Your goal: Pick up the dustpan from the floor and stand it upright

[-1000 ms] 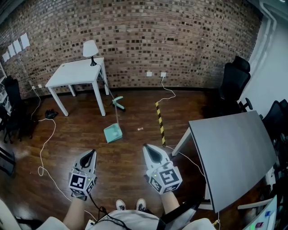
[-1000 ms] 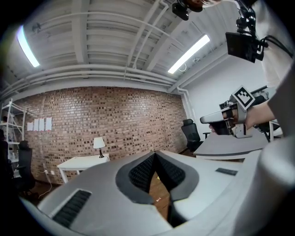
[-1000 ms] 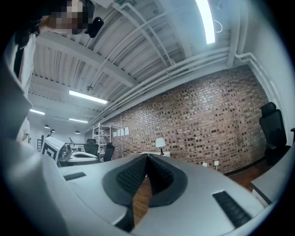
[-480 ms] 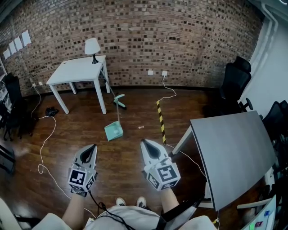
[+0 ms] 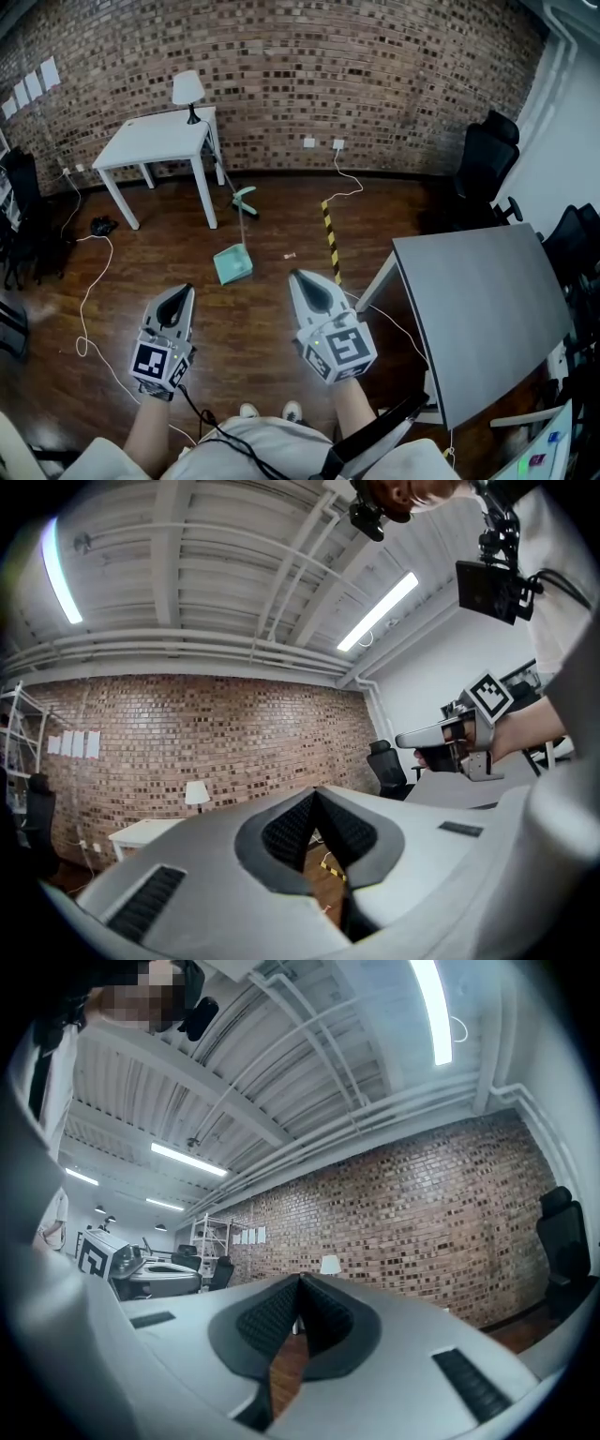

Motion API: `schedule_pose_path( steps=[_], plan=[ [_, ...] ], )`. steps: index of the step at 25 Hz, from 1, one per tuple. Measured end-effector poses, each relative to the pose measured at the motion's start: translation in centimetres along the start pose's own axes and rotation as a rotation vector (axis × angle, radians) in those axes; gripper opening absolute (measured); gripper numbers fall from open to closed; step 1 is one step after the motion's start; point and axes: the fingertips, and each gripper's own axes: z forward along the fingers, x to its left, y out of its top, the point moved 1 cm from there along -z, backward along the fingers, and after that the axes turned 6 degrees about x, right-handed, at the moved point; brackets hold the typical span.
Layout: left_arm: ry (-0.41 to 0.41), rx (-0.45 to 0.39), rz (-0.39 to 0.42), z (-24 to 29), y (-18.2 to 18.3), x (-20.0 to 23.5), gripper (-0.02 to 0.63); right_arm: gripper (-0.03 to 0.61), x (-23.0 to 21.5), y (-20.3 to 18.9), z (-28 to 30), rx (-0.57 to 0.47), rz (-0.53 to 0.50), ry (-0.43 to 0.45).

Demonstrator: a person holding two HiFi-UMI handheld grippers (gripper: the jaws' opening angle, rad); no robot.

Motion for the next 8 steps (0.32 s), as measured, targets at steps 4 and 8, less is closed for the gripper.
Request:
schedule_pose_path(
  steps=[4, 8],
  plan=[
    [0.0, -0.01, 0.009, -0.12, 0.77, 0.37, 0.006, -0.023, 0.29, 0.82, -0.1, -0.02, 0.0, -0.001],
    [-0.002, 0.0, 0.007, -0.31, 0.98, 0.68, 0.006, -0.023, 0.75, 0.94, 0.04, -0.02, 0.001, 0.005]
  ],
)
